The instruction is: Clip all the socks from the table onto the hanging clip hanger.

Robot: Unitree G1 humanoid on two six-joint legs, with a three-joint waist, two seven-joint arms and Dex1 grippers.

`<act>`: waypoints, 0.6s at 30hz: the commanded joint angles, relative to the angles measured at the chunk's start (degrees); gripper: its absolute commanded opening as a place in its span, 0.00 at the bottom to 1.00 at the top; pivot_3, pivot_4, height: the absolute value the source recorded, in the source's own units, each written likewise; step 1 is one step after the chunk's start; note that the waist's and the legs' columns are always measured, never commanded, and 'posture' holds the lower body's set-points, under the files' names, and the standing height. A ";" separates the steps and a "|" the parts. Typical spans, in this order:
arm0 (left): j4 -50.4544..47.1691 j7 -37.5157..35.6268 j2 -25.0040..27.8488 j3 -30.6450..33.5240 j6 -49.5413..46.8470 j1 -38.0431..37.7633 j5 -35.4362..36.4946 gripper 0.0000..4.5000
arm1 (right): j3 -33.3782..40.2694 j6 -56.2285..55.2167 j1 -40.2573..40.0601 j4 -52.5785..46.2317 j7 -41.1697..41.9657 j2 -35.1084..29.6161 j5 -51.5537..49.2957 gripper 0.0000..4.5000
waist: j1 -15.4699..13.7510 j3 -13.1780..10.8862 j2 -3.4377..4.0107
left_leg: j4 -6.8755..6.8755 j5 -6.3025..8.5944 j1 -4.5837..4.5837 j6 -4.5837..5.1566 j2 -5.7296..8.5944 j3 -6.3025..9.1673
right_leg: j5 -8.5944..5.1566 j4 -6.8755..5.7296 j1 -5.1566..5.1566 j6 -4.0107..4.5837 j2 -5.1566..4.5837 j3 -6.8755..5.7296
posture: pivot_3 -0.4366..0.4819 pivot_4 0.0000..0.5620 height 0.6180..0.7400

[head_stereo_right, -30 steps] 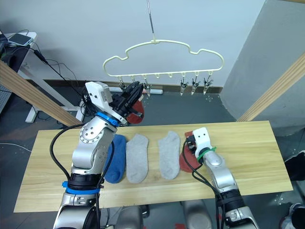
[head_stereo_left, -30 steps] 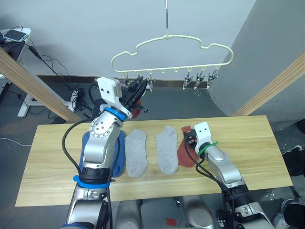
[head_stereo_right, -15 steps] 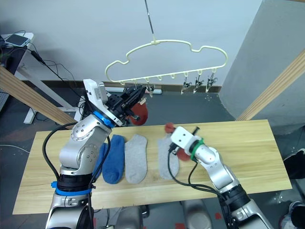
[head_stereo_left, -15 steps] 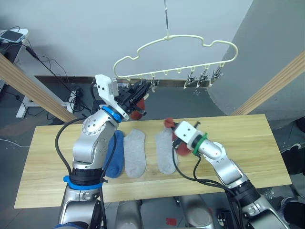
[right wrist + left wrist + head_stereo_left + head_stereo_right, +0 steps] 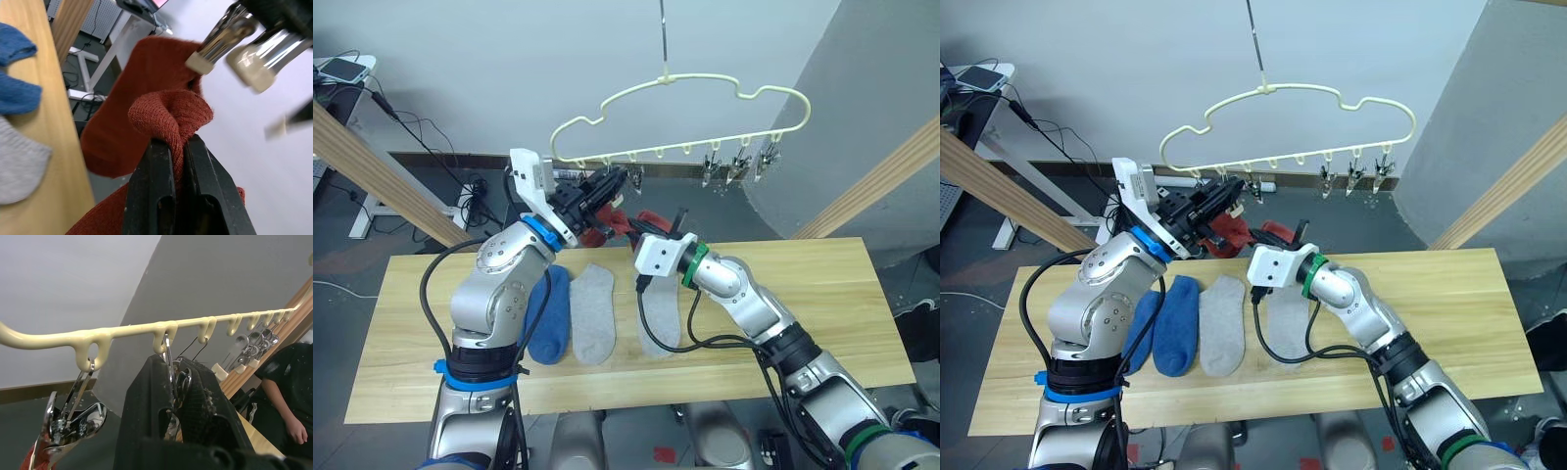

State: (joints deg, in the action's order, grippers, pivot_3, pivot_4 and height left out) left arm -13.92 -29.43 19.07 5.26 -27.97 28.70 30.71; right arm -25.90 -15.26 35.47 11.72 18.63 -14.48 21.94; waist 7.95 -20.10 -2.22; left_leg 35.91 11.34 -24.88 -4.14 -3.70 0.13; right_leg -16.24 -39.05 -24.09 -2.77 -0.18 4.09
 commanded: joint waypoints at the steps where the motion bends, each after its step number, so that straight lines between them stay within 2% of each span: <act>1: -3.56 -0.32 0.35 0.72 0.36 0.61 1.34 0.06 | 1.22 -2.56 0.93 -0.06 -2.47 0.77 1.35 0.00 | 0.00 0.00 0.00 | 0.00 0.00 0.00 0.00 0.01 -0.01 | 0.00 0.00 0.00 0.00 0.00 0.01 | 0.18 0.63 0.93; 18: -3.38 -0.44 0.47 0.40 -0.11 0.43 1.15 0.06 | 2.66 -5.39 2.67 1.62 -5.44 1.93 2.43 0.00 | 0.02 0.00 0.00 | 0.02 0.00 0.00 0.01 0.00 -0.01 | 0.03 -0.02 0.00 0.04 -0.01 0.01 | 0.17 0.63 0.93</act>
State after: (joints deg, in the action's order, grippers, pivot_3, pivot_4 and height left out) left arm -14.04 -29.43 19.07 5.36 -28.33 28.70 30.89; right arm -24.18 -18.90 36.97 14.04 14.34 -13.15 24.21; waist 7.97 -20.10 -2.22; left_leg 35.93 11.35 -24.88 -4.13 -3.69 0.12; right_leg -16.21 -39.07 -24.09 -2.73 -0.19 4.10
